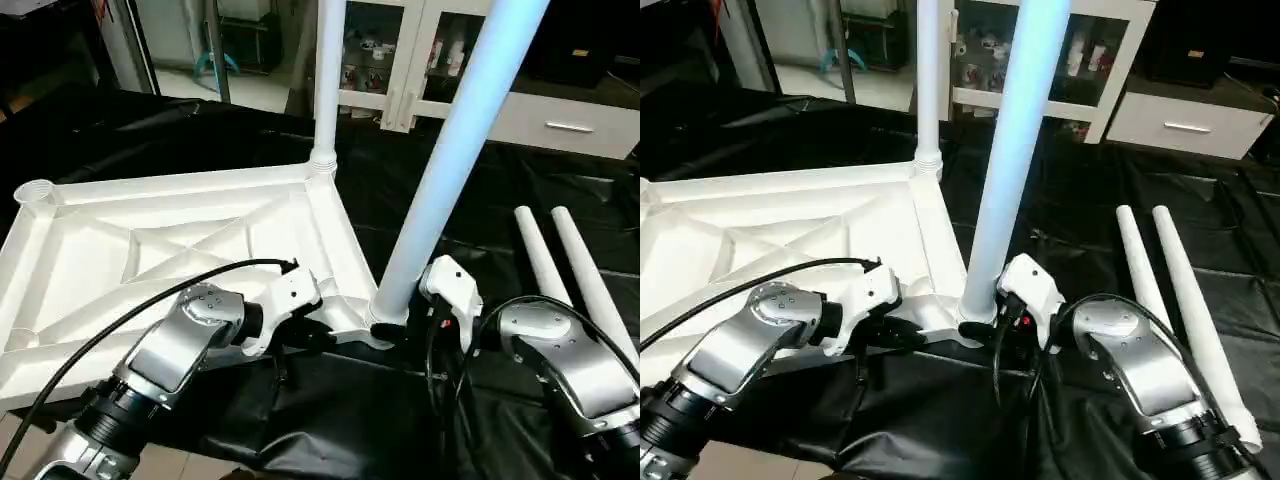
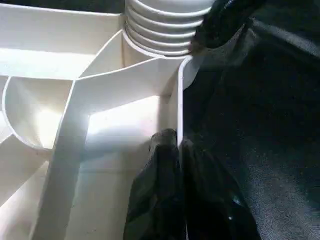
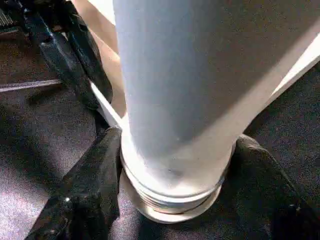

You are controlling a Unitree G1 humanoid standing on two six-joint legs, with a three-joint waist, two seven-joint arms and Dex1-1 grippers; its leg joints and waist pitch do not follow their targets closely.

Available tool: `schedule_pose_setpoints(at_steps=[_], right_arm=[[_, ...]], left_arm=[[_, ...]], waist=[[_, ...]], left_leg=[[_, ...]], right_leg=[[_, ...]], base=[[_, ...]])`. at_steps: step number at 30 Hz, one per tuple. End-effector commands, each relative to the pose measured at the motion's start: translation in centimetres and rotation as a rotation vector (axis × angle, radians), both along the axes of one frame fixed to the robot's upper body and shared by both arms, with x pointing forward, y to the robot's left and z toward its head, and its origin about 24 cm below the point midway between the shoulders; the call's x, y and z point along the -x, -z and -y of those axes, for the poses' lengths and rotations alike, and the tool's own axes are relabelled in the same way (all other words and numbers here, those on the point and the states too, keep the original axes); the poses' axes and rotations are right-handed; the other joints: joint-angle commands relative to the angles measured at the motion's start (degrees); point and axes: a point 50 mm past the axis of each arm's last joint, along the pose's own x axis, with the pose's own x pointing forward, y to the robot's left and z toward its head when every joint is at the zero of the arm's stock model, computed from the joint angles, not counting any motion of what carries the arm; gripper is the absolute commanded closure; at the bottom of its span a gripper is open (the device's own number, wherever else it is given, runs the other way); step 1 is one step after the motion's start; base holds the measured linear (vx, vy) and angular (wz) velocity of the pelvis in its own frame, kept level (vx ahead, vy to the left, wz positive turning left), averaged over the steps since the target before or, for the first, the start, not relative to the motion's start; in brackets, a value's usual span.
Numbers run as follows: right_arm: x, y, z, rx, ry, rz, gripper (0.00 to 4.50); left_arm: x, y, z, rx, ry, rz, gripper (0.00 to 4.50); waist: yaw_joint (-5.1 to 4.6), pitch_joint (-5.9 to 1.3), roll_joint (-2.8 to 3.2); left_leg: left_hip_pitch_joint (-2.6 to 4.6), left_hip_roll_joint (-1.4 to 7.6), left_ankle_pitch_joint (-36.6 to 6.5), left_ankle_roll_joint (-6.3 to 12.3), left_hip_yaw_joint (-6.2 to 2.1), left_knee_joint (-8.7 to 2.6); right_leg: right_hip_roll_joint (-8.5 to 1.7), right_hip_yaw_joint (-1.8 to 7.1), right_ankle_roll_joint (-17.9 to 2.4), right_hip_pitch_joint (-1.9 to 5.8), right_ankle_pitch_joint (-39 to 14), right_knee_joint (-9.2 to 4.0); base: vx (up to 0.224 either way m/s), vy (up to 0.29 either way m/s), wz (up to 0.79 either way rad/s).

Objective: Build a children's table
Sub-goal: Rotate leg to tighten

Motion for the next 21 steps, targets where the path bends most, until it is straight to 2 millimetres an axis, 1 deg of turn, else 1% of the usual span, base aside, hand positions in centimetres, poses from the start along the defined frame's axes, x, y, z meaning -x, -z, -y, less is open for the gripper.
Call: schedule_pose_setpoints(at_steps=[1, 4, 9, 12, 17, 21], right_arm=[[-0.4, -0.2, 0.5, 0.010, 0.036, 0.023, 1.08], [-0.6, -0.3, 0.6, 0.009, 0.052, 0.025, 0.99], [-0.8, -0.6, 0.8, -0.007, 0.067, 0.043, 0.99], [-0.8, -0.9, 0.7, -0.035, 0.067, 0.044, 0.99], [-0.9, -1.3, 0.7, -0.067, 0.067, 0.049, 0.99], [-0.7, -1.6, 0.7, -0.095, 0.053, 0.040, 0.99]], left_arm=[[0.4, -0.2, 0.7, 0.023, 0.047, -0.009, 4.50], [0.4, -0.1, 0.7, 0.023, 0.048, -0.009, 4.50], [0.4, -0.1, 0.6, 0.020, 0.049, -0.008, 4.50], [0.4, -0.1, 0.6, 0.019, 0.050, -0.008, 4.50], [0.4, -0.1, 0.6, 0.018, 0.050, -0.008, 4.50], [0.4, -0.1, 0.6, 0.016, 0.050, -0.008, 4.50]], waist=[[0.05, -3.13, -0.11], [0.03, -3.15, -0.09], [0.12, -3.21, -0.04], [0.10, -3.14, 0.02], [0.12, -3.23, -0.02], [0.18, -3.23, -0.08]], left_leg=[[0.74, 3.47, -8.62, 2.24, -1.52, -4.16], [0.78, 3.43, -8.52, 2.23, -1.48, -4.10], [0.77, 3.41, -8.07, 2.44, -1.45, -4.03], [0.78, 3.45, -8.76, 2.28, -1.51, -4.09], [0.78, 3.44, -8.54, 2.20, -1.49, -4.03], [0.78, 3.42, -8.50, 2.47, -1.47, -3.99]], right_leg=[[-3.68, 2.36, -13.61, 2.79, -7.89, -3.40], [-3.68, 2.41, -13.63, 2.77, -7.81, -3.40], [-3.65, 2.38, -13.82, 2.79, -6.82, -3.28], [-3.67, 2.37, -13.64, 2.76, -7.99, -3.40], [-3.65, 2.40, -13.67, 2.76, -7.53, -3.29], [-3.70, 2.38, -13.77, 2.80, -7.43, -3.29]], base=[[0.000, 0.000, 0.00], [0.000, 0.000, 0.00], [0.000, 0.000, 0.00], [0.000, 0.000, 0.00], [0.000, 0.000, 0.00], [0.000, 0.000, 0.00]])
